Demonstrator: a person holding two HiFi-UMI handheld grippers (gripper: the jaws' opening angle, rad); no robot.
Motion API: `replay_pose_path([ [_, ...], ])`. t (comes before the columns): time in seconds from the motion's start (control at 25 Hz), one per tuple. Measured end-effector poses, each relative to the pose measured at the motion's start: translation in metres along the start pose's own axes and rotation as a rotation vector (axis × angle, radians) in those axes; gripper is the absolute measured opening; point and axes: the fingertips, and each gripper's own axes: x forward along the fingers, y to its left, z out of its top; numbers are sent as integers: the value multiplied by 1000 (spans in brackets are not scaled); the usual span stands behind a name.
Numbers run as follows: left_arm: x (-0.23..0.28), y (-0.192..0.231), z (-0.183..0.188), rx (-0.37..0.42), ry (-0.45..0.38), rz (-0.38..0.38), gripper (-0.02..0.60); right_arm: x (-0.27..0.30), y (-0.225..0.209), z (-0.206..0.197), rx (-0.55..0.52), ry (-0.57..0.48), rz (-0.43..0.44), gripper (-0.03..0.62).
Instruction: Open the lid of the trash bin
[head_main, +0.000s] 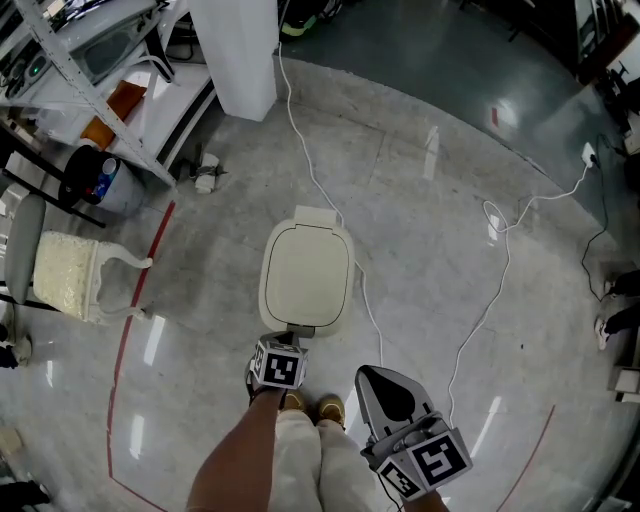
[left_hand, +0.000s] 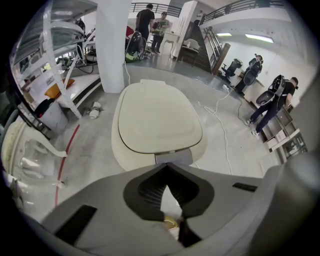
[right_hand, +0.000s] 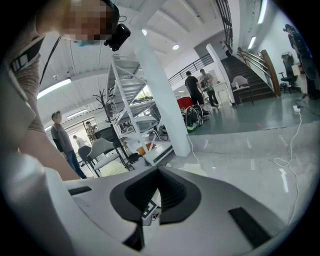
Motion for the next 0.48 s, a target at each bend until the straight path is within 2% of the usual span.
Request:
replay_pose_path([
  [0.48,2,0,-1,-29,-7,-24,-5,-1,4,-9,6,16,5,35],
])
